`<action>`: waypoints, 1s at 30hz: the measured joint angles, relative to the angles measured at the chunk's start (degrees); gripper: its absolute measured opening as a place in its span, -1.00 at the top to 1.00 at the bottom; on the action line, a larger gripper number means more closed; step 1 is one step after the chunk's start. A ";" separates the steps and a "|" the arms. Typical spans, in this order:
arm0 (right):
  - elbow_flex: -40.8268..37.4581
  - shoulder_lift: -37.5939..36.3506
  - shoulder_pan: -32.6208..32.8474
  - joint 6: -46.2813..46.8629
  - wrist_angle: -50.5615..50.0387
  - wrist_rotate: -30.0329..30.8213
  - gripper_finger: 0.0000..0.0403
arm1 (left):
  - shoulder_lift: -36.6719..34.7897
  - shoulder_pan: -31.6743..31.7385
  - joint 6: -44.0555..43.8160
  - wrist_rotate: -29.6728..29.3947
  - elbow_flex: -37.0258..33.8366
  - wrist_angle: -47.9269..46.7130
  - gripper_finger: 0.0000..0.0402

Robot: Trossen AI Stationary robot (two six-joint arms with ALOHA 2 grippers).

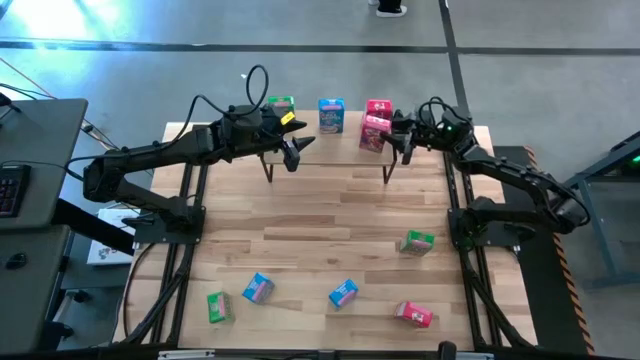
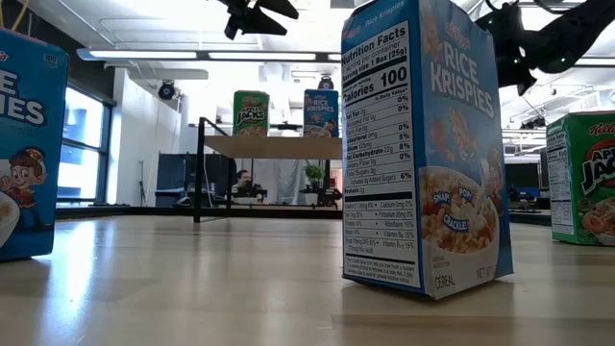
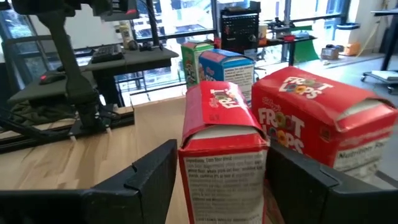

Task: Stack cereal on shelf
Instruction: Put the left red cereal box on the shelf

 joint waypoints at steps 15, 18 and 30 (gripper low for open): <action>0.02 -1.13 2.05 -1.53 -6.54 6.70 -0.13 | 0.00 0.02 0.00 0.00 0.00 0.01 -0.11; 0.02 -1.13 2.05 -1.66 -7.14 7.77 -0.13 | 0.00 0.00 0.00 0.00 0.00 0.01 -0.11; 0.02 -1.16 1.90 -1.68 -8.73 9.20 -0.13 | 0.00 0.02 0.00 0.00 0.01 0.00 -0.11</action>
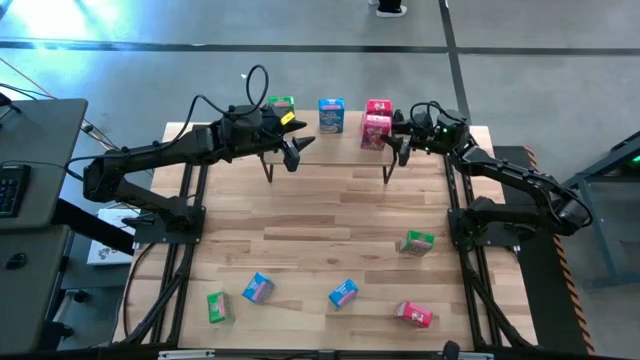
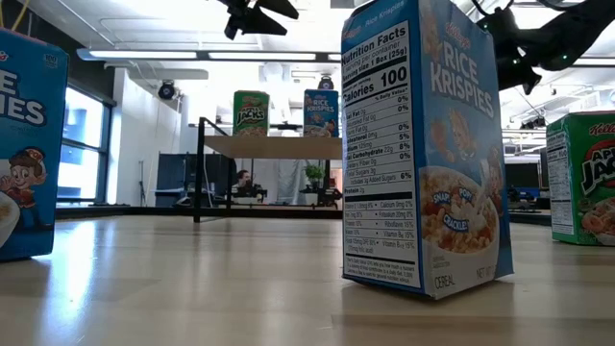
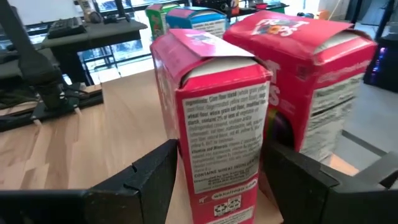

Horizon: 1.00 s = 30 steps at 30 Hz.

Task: Stack cereal on shelf
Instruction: Put the left red cereal box on the shelf

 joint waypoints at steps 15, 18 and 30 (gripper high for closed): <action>0.00 -13.43 0.16 1.02 -13.02 1.17 -0.13 | 0.00 0.00 0.00 0.00 -0.01 -0.01 -0.11; 0.02 -17.99 1.59 1.96 -17.97 0.56 -0.13 | 0.00 0.00 0.00 0.00 -0.01 0.01 -0.11; 10.40 -30.08 13.78 3.02 -50.48 8.08 -0.13 | 0.00 0.00 0.00 0.01 -0.01 -0.01 -0.11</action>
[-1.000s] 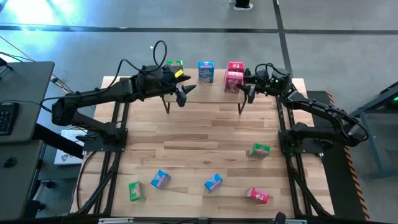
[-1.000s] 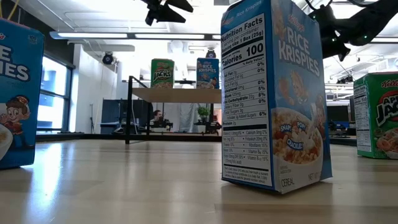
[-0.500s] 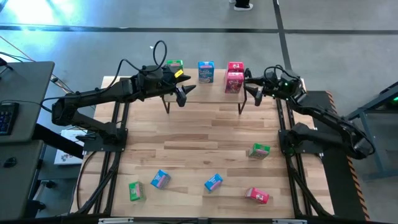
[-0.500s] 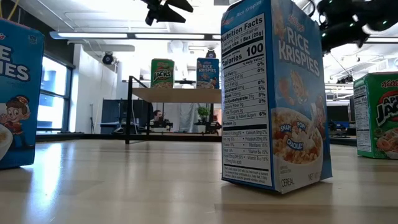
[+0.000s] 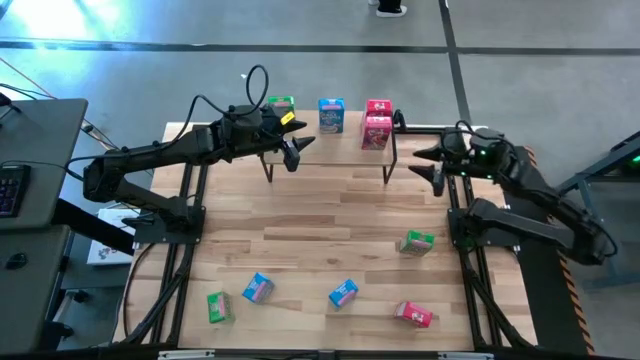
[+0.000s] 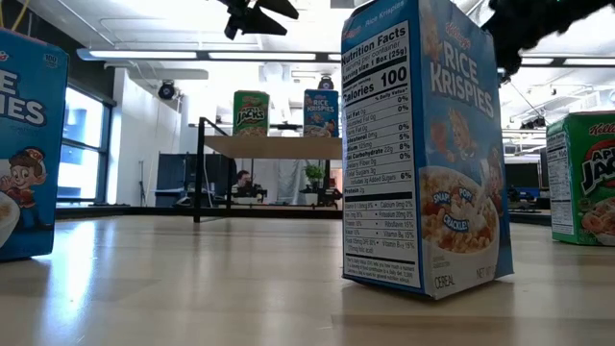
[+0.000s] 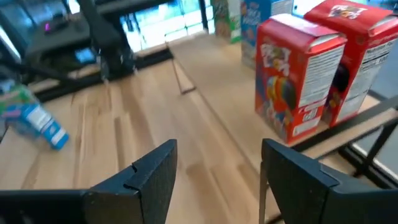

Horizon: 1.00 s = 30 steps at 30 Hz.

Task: Stack cereal on shelf
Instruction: Put the left red cereal box on the shelf, then put the bottom green cereal box on the shelf

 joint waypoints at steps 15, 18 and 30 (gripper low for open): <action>17.99 6.60 15.28 10.75 -34.23 6.76 -0.13 | 0.00 0.00 0.00 -0.01 0.00 0.01 -0.11; 18.23 8.21 18.99 14.67 -37.39 5.74 -0.13 | 0.00 0.00 0.00 -0.01 0.00 0.00 -0.11; 18.12 14.37 35.80 27.52 -42.44 8.11 -0.13 | 0.00 0.00 0.00 -0.01 0.00 0.01 -0.11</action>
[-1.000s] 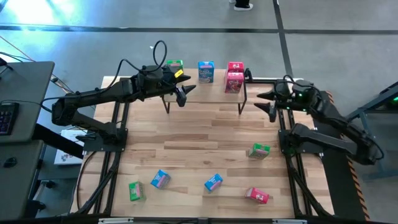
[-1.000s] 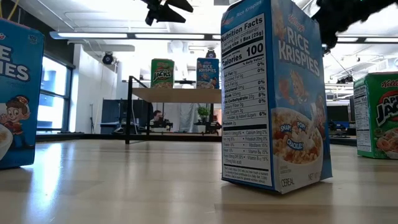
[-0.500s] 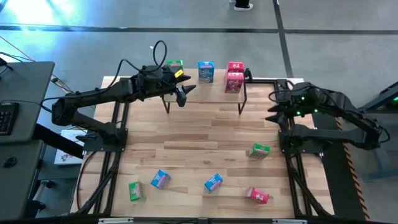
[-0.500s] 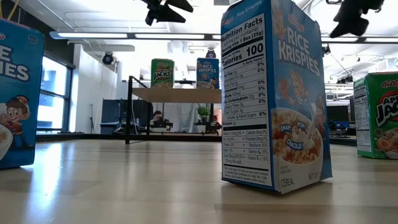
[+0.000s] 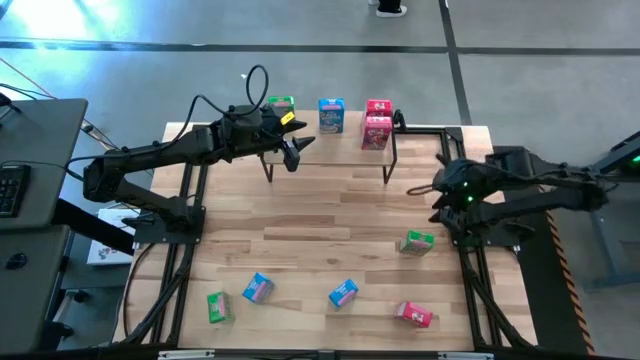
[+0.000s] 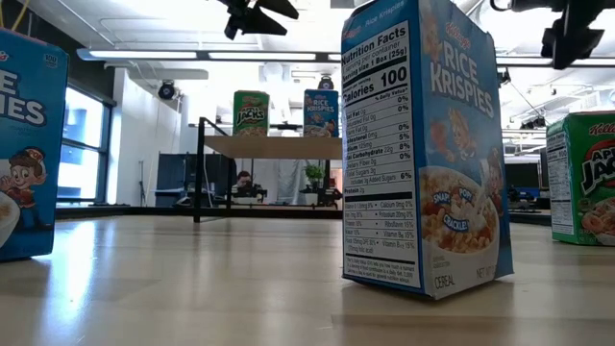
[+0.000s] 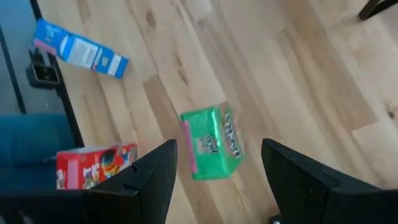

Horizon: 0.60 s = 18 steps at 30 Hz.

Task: Stack cereal on shelf
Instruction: Put the bottom green cereal box on the shelf

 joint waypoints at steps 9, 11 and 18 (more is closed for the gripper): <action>0.00 5.45 11.39 5.19 -0.86 5.09 -0.20 | 0.00 0.00 0.00 0.02 0.00 -0.02 -0.11; 0.00 6.91 13.38 6.23 -0.95 5.88 -0.28 | 0.00 0.00 0.00 0.01 0.00 -0.01 -0.11; 0.00 12.74 19.16 9.28 -2.84 10.32 -0.58 | 0.00 0.00 0.00 0.00 0.00 0.00 -0.11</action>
